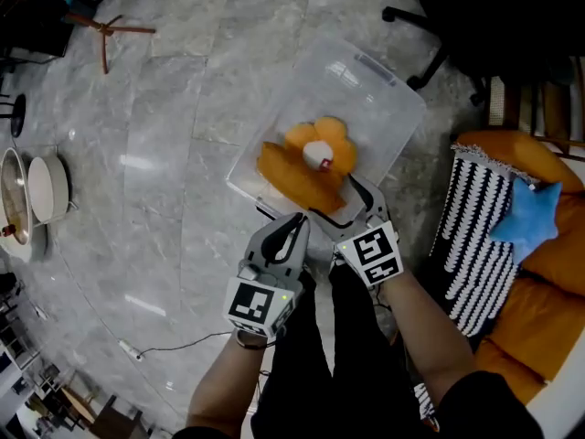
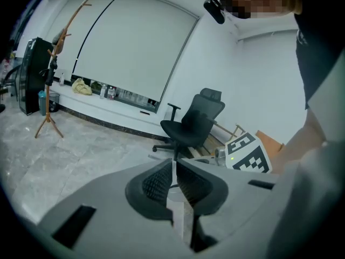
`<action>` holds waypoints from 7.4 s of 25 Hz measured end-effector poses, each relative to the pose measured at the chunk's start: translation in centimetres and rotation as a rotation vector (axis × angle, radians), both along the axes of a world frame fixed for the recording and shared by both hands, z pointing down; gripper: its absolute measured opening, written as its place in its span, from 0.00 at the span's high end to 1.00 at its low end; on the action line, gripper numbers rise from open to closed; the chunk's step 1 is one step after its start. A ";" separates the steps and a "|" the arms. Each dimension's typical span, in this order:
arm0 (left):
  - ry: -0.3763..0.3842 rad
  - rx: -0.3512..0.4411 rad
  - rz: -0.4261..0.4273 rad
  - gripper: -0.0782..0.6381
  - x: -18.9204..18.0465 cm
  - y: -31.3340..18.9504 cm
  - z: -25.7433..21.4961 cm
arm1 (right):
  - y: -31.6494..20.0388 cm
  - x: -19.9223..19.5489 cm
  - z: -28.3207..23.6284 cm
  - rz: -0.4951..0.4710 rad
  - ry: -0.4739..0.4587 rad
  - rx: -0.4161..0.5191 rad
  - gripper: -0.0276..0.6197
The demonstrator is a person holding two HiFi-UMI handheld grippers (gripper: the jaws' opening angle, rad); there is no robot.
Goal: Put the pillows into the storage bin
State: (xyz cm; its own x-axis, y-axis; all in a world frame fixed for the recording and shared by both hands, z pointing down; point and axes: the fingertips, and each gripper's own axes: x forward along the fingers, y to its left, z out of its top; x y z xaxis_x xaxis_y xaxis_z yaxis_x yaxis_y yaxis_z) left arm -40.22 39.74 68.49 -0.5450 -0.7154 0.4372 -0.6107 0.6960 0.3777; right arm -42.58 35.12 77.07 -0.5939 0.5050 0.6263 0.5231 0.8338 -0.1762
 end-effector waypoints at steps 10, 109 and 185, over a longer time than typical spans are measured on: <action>-0.188 0.044 0.048 0.80 0.0 -0.6 -16.5 | -0.4 0.2 -18.6 0.012 -0.220 -0.019 0.30; -0.288 0.323 1.194 0.69 25.9 -57.2 -30.3 | -58.5 38.5 -34.4 1.252 -0.337 0.220 0.29; 0.024 0.049 1.091 0.69 29.0 -66.0 -0.4 | -69.7 39.0 7.7 0.797 0.334 0.240 0.60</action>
State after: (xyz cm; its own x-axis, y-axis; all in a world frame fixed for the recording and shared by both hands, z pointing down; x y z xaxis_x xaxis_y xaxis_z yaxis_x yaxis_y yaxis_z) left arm -11.21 -26.23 68.06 0.4017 -0.8250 0.3975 -0.8821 -0.2319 0.4100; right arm -3.63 -34.58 84.76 -0.4800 -0.1458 0.8651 -0.2740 0.9617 0.0101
